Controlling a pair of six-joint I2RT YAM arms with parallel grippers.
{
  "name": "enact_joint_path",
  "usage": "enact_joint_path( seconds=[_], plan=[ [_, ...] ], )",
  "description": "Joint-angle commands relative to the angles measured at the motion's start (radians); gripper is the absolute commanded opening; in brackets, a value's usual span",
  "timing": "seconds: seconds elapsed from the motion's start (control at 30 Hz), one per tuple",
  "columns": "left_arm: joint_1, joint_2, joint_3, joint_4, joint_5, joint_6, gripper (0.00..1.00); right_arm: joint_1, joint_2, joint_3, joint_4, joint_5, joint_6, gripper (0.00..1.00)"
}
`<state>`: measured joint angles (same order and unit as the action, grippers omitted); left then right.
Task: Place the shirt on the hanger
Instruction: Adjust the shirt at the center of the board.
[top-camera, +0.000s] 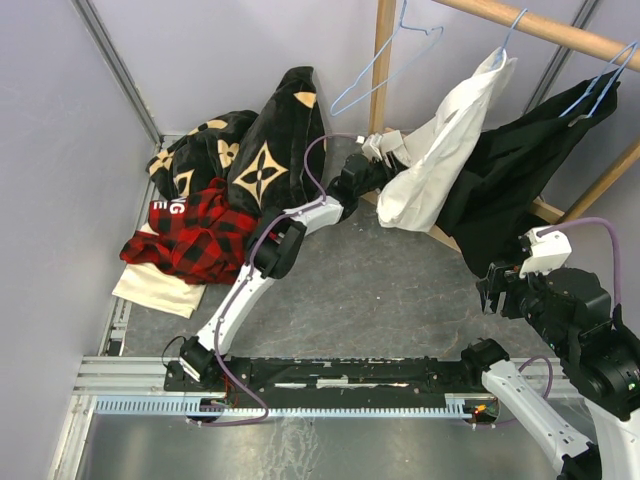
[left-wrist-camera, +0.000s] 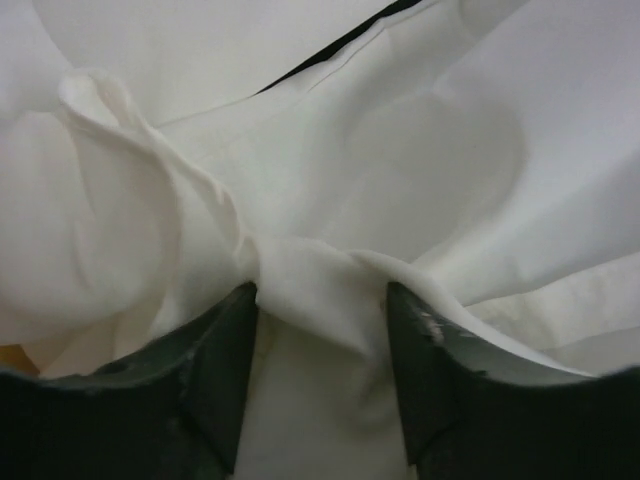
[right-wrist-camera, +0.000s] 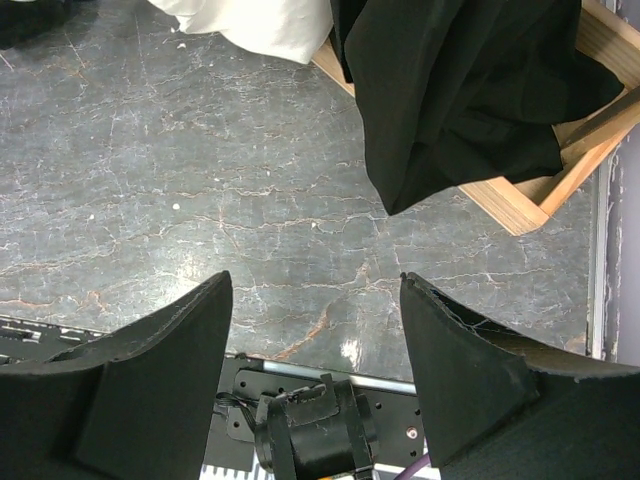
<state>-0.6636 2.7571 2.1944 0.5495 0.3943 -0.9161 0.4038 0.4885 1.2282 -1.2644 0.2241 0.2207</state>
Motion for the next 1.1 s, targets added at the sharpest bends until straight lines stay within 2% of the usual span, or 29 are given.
enact_joint_path(
  seconds=[0.0, 0.03, 0.07, 0.17, 0.33, 0.47, 0.7, 0.93, 1.0, 1.07],
  plan=[
    [0.004, -0.157, -0.041, 0.034, -0.013, 0.060, 0.69, -0.002, 0.016, 0.021, 0.044, -0.008, 0.009, 0.76],
    [0.008, -0.168, -0.054, 0.050, -0.009, 0.052, 0.77, -0.003, 0.016, 0.021, 0.045, -0.006, 0.009, 0.76],
    [0.013, -0.185, -0.071, 0.069, -0.005, 0.042, 0.80, -0.002, 0.015, 0.021, 0.045, -0.006, 0.011, 0.76],
    [0.021, -0.231, -0.135, 0.114, -0.001, 0.041, 0.85, -0.002, 0.013, 0.021, 0.043, -0.006, 0.015, 0.76],
    [0.041, -0.331, -0.348, 0.293, 0.013, -0.014, 0.94, -0.003, 0.016, 0.023, 0.039, -0.003, 0.017, 0.76],
    [0.057, -0.422, -0.542, 0.403, 0.008, -0.019, 0.97, -0.003, 0.016, 0.022, 0.039, 0.004, 0.018, 0.76],
    [0.095, -0.611, -0.856, 0.504, -0.020, 0.014, 0.99, -0.003, 0.023, 0.023, 0.040, 0.009, 0.016, 0.76],
    [0.132, -0.770, -1.089, 0.474, -0.060, 0.077, 1.00, -0.002, 0.000, 0.026, 0.093, 0.028, 0.042, 0.79],
    [0.137, -0.835, -1.152, 0.413, -0.095, 0.113, 1.00, -0.003, 0.003, 0.023, 0.122, 0.048, 0.074, 0.88],
    [0.140, -0.906, -1.207, 0.334, -0.130, 0.160, 1.00, -0.003, 0.028, 0.030, 0.129, 0.077, 0.116, 0.92]
  ],
)
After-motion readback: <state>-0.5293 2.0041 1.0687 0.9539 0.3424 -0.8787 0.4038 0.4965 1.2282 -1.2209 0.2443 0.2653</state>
